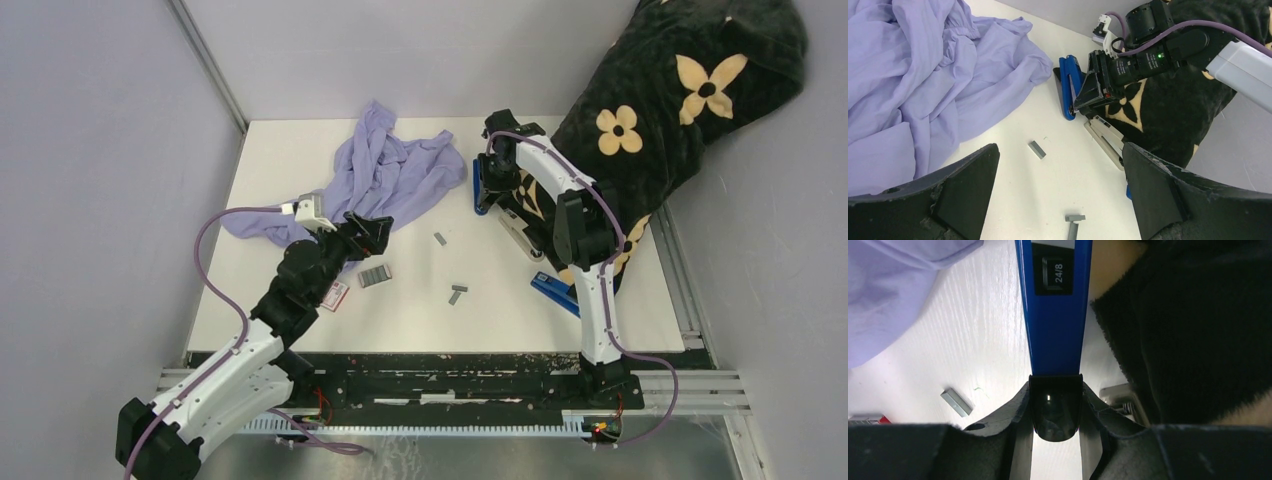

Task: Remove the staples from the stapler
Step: Place the stapler at the center of the board.

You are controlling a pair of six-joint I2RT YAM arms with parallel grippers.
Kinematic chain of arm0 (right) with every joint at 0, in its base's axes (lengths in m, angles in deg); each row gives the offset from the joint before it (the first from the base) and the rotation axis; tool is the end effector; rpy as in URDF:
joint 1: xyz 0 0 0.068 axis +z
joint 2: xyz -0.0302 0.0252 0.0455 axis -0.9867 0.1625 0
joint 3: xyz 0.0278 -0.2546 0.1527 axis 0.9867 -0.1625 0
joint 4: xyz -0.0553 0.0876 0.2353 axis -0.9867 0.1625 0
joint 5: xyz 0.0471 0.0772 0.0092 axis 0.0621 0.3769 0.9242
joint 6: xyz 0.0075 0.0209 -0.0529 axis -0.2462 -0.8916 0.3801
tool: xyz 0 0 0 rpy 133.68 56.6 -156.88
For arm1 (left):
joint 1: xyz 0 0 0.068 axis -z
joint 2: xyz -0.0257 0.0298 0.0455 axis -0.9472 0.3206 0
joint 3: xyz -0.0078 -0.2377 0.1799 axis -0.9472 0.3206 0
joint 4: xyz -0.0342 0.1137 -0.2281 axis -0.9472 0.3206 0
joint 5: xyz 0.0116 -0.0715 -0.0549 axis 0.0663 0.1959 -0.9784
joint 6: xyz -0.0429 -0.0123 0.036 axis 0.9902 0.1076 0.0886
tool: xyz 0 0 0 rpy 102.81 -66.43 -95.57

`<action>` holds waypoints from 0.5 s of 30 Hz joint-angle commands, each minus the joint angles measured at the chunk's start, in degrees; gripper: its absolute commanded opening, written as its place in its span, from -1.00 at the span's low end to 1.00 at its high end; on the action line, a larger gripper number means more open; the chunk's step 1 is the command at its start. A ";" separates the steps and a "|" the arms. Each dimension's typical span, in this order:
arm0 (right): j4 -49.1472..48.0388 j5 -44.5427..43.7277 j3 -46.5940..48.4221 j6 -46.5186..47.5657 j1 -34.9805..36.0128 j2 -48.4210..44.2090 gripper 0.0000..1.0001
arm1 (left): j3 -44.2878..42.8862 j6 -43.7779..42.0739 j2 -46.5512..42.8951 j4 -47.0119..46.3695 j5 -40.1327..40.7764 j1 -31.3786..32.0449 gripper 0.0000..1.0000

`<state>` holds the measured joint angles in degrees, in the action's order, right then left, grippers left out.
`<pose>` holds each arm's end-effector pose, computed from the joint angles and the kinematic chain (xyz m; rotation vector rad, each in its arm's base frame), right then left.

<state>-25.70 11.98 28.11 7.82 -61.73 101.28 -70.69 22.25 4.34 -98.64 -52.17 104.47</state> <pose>0.4761 0.1679 0.2122 -0.0011 2.8313 0.3149 0.1453 -0.0845 0.3011 -0.1911 1.6625 -0.7274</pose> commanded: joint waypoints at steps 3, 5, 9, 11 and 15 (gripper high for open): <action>-2.69 -0.75 5.65 -1.08 0.33 2.97 -0.59 | 0.28 1.34 -0.64 0.00 2.01 -0.28 0.98; -2.99 -0.71 6.45 -0.62 0.33 3.89 -0.54 | 0.31 1.45 -0.64 0.10 2.22 -0.30 0.98; -3.43 -0.46 7.99 0.48 0.31 5.70 -0.42 | 0.16 1.63 -0.39 0.11 2.33 -0.27 0.98; -3.58 -0.46 8.55 0.87 0.33 6.38 -0.37 | 0.09 1.71 -0.17 0.16 2.44 -0.29 0.98; -3.88 -0.05 9.23 1.35 0.35 7.21 -0.25 | -0.36 1.78 0.44 0.10 2.43 -0.28 0.98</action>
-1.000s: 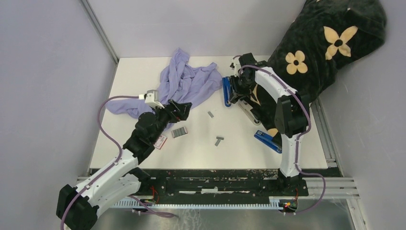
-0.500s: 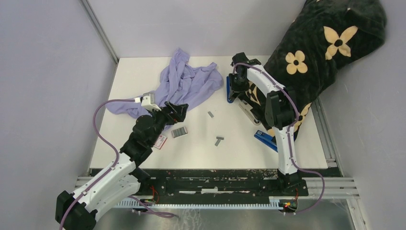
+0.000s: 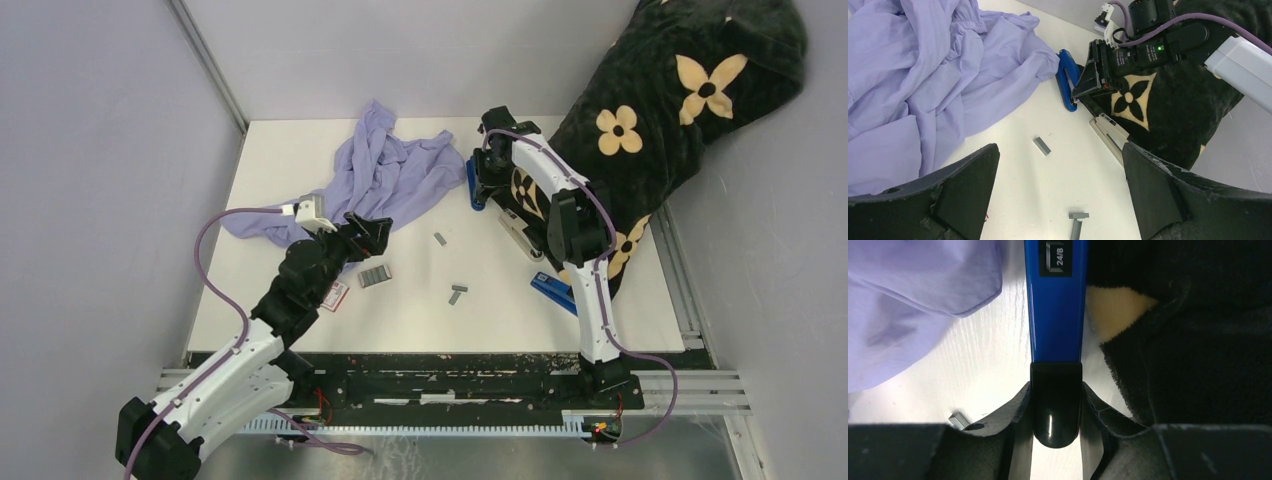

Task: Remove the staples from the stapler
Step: Place the stapler at the center of the board, then move the staple box to the center of the board.

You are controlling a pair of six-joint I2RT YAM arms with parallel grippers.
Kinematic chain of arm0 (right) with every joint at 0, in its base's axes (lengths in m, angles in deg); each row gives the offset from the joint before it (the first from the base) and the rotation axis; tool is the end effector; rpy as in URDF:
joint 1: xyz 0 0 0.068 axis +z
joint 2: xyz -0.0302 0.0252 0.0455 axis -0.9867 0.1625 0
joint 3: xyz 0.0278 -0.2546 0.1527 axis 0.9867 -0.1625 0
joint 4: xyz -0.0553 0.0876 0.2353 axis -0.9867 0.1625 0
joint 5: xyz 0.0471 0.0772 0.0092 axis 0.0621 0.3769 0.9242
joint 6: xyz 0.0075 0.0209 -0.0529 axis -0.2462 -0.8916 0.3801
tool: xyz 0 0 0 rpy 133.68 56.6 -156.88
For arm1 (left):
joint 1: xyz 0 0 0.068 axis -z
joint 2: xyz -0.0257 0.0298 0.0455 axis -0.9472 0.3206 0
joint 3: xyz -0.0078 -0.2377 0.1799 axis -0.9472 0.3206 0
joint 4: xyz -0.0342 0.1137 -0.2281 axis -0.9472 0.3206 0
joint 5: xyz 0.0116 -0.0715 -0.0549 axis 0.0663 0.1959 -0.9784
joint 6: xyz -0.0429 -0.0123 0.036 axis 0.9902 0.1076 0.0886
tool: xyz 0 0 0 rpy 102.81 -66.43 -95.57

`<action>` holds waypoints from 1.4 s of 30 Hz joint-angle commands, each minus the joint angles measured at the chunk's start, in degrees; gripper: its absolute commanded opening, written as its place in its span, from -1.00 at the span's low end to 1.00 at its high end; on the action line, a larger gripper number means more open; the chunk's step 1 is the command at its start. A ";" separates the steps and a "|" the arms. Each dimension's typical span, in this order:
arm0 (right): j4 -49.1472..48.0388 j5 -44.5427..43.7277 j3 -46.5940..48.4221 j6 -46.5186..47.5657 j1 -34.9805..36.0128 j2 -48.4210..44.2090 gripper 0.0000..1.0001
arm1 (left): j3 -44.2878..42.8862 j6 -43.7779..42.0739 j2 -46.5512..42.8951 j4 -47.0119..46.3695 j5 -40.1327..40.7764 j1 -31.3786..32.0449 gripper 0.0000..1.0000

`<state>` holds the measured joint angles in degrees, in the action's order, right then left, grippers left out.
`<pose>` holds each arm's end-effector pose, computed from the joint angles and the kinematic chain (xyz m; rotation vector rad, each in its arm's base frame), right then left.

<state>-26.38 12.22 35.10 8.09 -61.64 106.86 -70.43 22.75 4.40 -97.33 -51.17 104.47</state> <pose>0.4981 0.1765 0.1996 -0.0139 2.7957 0.3333 0.1455 -0.0838 0.2968 -0.2102 1.6864 -0.7070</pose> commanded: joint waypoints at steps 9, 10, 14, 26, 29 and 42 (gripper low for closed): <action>-3.22 1.25 2.84 1.48 0.16 -0.16 0.05 | -1.05 1.83 1.31 -1.21 0.76 -0.25 0.98; -3.22 1.75 2.76 1.73 0.16 -0.85 0.10 | -1.06 1.84 1.26 -1.14 0.66 -0.26 0.98; -2.87 2.97 1.57 2.96 -0.15 -4.82 0.25 | -1.11 1.46 0.82 -0.08 0.29 -0.25 0.98; -4.08 22.46 -13.66 15.67 -5.52 -23.39 0.28 | -4.50 -1.10 3.32 9.76 -1.45 -0.30 0.99; -4.52 36.06 -19.83 21.42 -7.18 -28.28 0.26 | -5.58 -1.14 5.16 12.03 -2.26 -0.26 0.99; -10.36 70.16 -40.74 27.98 -7.67 -43.51 0.30 | -11.35 -7.25 13.20 21.18 -2.86 -0.31 1.00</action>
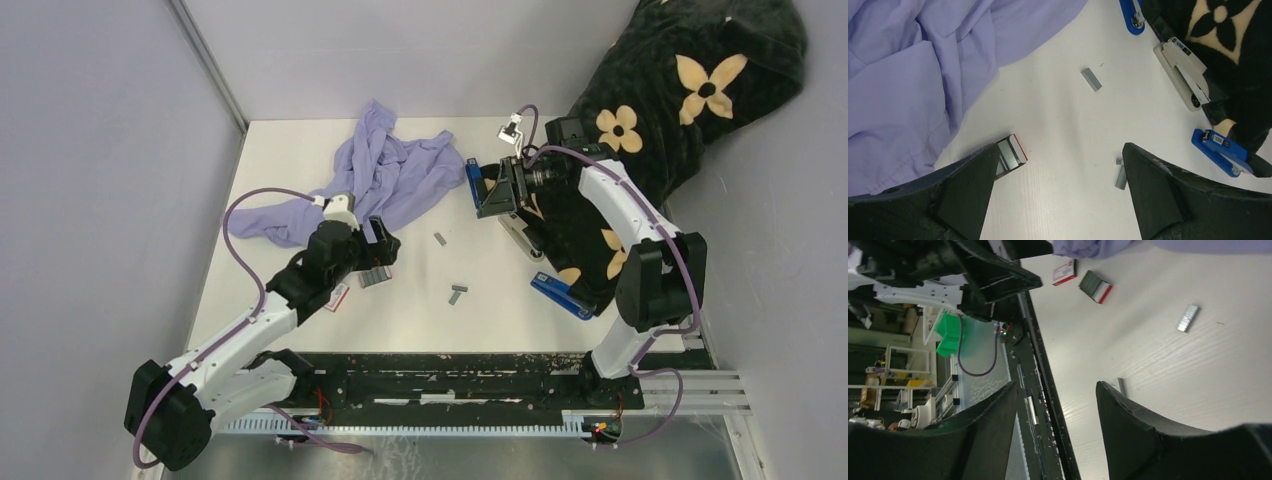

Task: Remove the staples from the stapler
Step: Move the staple box to the center of the board.

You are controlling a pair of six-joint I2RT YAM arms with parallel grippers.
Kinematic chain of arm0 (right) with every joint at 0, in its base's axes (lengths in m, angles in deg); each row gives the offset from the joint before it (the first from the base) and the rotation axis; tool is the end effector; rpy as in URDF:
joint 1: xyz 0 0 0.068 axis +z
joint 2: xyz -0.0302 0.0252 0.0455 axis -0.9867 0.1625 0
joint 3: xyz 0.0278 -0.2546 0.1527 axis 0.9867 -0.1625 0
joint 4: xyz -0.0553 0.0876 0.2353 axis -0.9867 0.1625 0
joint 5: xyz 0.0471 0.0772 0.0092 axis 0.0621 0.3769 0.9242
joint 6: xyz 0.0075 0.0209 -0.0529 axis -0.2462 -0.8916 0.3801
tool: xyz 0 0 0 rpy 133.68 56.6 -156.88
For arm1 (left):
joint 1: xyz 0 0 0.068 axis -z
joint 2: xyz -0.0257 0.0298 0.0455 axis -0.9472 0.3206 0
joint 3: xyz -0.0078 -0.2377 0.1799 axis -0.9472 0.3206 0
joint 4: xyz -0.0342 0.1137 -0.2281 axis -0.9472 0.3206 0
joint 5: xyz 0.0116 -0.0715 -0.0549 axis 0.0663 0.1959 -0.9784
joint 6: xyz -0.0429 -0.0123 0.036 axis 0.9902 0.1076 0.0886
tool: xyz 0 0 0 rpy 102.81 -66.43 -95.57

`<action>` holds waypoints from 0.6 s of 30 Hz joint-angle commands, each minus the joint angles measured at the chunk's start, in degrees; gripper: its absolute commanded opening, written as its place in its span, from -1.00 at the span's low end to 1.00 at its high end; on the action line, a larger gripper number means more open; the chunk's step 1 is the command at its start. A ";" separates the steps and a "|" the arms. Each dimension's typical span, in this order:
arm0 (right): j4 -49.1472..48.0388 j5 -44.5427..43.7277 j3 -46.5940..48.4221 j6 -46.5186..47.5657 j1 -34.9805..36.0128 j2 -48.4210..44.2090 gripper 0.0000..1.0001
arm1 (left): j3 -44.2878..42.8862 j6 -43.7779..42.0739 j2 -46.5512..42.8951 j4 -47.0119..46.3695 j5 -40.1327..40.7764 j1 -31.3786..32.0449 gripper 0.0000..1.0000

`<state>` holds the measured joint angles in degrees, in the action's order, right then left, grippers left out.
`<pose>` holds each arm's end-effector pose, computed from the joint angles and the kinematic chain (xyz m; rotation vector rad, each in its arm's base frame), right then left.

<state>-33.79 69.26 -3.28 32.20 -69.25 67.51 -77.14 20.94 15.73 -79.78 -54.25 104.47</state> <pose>0.3468 0.1070 0.3249 -0.7019 2.2257 1.4632 0.1696 -0.1021 0.2727 -0.1155 2.0717 -0.5390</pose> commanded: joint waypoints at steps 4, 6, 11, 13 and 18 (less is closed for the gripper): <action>-2.27 13.88 -4.72 6.73 -0.13 -5.99 0.32 | -5.59 -3.60 4.50 5.34 0.76 -0.79 0.98; -1.50 13.50 -5.09 7.98 -0.07 -6.32 0.33 | -5.43 -1.30 5.55 5.35 0.65 -1.07 0.95; 0.07 10.63 -5.38 10.53 -0.01 -6.38 0.34 | -4.79 3.40 7.49 6.18 0.01 -1.41 0.89; 0.78 10.25 -5.52 11.47 0.02 -6.28 0.34 | -4.94 4.74 7.86 7.53 0.18 -1.79 0.88; 0.57 9.18 -5.85 11.61 0.06 -6.14 0.35 | -6.03 7.17 10.29 12.35 0.49 -4.76 0.73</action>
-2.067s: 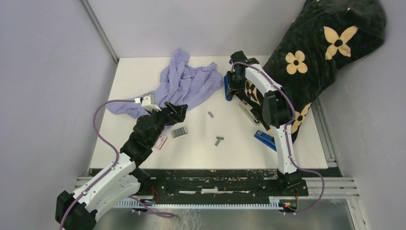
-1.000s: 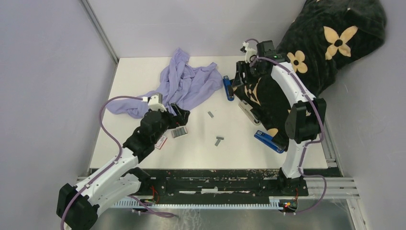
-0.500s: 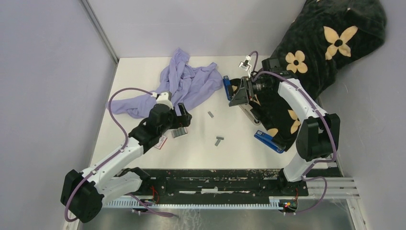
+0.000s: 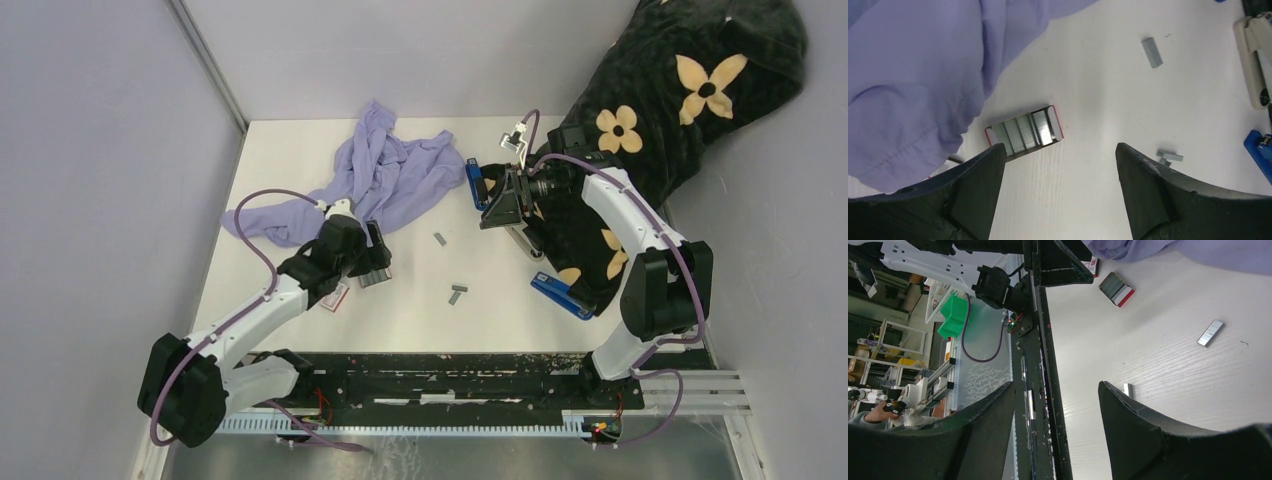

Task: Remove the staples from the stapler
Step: Move the staple box to the center of the board.

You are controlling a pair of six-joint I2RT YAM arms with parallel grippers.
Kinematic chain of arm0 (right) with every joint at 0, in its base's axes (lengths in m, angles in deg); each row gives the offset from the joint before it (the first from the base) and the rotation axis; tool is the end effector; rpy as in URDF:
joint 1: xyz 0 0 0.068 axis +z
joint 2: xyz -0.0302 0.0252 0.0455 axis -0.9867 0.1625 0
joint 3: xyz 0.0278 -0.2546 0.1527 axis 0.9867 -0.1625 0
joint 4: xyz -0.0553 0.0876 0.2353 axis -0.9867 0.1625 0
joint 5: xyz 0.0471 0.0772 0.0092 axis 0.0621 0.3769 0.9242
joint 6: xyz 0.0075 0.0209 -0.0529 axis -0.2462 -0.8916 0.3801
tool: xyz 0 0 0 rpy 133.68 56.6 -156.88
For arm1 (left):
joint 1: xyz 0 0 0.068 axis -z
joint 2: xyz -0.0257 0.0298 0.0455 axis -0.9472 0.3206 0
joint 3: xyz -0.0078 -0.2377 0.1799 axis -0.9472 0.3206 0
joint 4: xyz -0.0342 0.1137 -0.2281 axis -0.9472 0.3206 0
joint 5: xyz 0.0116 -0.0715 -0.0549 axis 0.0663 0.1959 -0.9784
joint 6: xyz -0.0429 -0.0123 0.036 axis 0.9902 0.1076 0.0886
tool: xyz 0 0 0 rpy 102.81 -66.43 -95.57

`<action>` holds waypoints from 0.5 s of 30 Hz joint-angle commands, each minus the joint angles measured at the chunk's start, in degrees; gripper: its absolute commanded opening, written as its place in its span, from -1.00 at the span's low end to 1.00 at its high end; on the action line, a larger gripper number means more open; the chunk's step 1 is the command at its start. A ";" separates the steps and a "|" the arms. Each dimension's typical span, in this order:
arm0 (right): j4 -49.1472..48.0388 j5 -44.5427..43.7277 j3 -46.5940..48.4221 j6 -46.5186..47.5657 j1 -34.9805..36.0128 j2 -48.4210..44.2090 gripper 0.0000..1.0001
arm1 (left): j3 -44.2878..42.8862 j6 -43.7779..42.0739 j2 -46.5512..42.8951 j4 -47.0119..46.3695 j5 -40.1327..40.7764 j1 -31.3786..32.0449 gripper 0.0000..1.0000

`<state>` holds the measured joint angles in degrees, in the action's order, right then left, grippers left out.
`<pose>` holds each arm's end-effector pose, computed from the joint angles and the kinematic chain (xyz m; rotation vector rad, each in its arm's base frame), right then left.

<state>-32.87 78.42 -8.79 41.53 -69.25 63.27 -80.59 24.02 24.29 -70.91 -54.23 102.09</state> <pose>0.3197 0.1040 0.3256 -0.8666 2.0316 1.5891 0.1894 -0.1043 0.2505 -0.2052 2.2939 -0.4067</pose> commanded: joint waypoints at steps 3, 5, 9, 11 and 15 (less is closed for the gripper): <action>-0.58 -0.10 -0.65 2.19 0.27 -1.78 0.35 | -3.52 3.95 4.88 4.34 -1.62 -4.13 0.58; -0.75 -0.21 -0.75 2.11 0.44 -1.71 0.35 | -4.41 3.44 6.93 4.80 -2.86 -4.85 0.48; -0.88 -0.50 -0.86 2.02 0.59 -1.47 0.36 | -5.39 2.64 9.77 5.91 -3.67 -4.96 0.35; -1.03 -0.58 -0.98 1.86 0.63 -1.41 0.36 | -5.14 2.55 10.55 5.94 -3.36 -5.04 0.30; -1.27 -0.60 -0.95 1.64 0.65 -1.01 0.36 | -4.53 2.22 12.17 5.86 -2.66 -5.52 0.29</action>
<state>-32.83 77.42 -9.77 42.25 -69.01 63.27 -83.50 25.48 35.20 -65.58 -57.09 97.30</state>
